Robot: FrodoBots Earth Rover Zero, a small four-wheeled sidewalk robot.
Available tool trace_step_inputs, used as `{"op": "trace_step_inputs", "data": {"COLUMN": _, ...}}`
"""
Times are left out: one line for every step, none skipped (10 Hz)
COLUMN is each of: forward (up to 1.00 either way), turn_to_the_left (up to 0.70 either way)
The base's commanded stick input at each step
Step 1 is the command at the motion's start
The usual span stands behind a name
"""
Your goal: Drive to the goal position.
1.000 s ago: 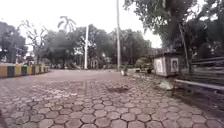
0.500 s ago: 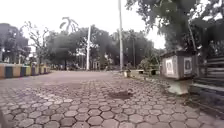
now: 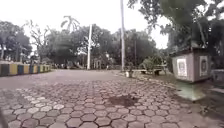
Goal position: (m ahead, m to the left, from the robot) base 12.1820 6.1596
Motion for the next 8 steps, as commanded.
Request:
{"op": "trace_step_inputs", "data": {"forward": 0.7, "turn_to_the_left": 0.0}}
{"op": "trace_step_inputs", "data": {"forward": 0.7, "turn_to_the_left": 0.0}}
{"op": "trace_step_inputs", "data": {"forward": 0.7, "turn_to_the_left": 0.0}}
{"op": "trace_step_inputs", "data": {"forward": 0.7, "turn_to_the_left": 0.0}}
{"op": "trace_step_inputs", "data": {"forward": 0.7, "turn_to_the_left": 0.0}}
{"op": "trace_step_inputs", "data": {"forward": 0.7, "turn_to_the_left": 0.0}}
{"op": "trace_step_inputs", "data": {"forward": 0.7, "turn_to_the_left": 0.0}}
{"op": "trace_step_inputs", "data": {"forward": 0.7, "turn_to_the_left": 0.0}}
